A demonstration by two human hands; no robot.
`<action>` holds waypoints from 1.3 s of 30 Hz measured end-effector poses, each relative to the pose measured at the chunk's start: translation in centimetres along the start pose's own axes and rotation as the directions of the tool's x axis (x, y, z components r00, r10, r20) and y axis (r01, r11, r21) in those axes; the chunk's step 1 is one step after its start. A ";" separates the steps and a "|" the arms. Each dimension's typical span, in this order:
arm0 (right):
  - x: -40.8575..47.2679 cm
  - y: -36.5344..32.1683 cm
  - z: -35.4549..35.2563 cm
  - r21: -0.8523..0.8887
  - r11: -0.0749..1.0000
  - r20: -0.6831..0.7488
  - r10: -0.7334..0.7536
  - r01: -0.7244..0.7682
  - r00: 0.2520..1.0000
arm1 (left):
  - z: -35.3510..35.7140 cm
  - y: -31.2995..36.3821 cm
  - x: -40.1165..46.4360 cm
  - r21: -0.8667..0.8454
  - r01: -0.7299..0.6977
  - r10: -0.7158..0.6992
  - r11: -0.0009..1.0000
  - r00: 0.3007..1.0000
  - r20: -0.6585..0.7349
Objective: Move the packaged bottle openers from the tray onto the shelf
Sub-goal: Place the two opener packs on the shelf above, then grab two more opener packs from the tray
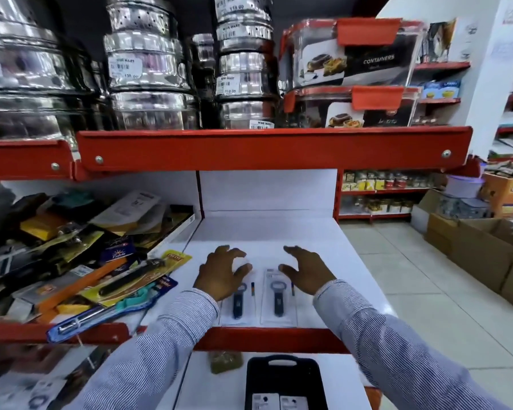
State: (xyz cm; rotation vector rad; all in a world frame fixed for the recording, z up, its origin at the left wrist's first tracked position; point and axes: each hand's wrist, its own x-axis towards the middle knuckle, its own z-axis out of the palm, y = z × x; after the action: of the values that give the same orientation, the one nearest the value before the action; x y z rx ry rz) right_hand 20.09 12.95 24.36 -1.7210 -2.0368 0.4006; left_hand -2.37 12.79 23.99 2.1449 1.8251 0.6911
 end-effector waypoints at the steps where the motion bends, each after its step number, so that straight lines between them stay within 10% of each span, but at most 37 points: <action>1: -0.9 -0.2 -0.1 -0.069 0.997 -0.026 -0.031 0.029 0.999 | -0.1 0.4 -1.0 0.066 -0.020 0.021 0.998 1.000 -0.014; 9: -11.3 -0.7 2.1 -0.348 0.932 -0.465 -0.264 0.099 0.845 | 1.8 3.1 -9.4 0.408 -0.198 0.342 0.891 0.884 -0.318; 17: -18.4 5.1 8.1 -0.401 0.863 -0.493 -0.487 0.309 0.721 | 8.9 0.5 -17.5 0.304 -0.498 0.583 0.812 0.714 -0.387; 21: -21.6 8.6 12.8 -0.367 0.845 -0.318 -0.507 0.389 0.801 | 14.1 -2.3 -21.0 0.201 -0.549 0.583 0.811 0.785 -0.211; 25: -21.0 10.4 17.2 -0.278 0.930 0.074 -0.229 0.240 0.971 | 18.6 -4.4 -20.6 0.088 -0.398 0.374 0.913 0.904 0.208; 32: -12.7 11.3 20.9 -0.439 0.875 0.615 0.124 0.207 0.779 | 22.9 -5.1 -12.6 0.293 -0.281 0.003 0.914 0.726 0.688; 39: -10.5 11.1 22.4 -0.583 0.781 0.555 0.183 0.222 0.812 | 24.4 -4.5 -10.3 0.415 -0.378 -0.037 0.828 0.700 0.713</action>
State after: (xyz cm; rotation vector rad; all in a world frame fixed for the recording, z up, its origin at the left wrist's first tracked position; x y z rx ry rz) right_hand 19.52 6.10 -1.86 -2.1401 -2.8965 0.2766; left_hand 4.78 6.55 -1.13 2.4289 1.4624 -0.6703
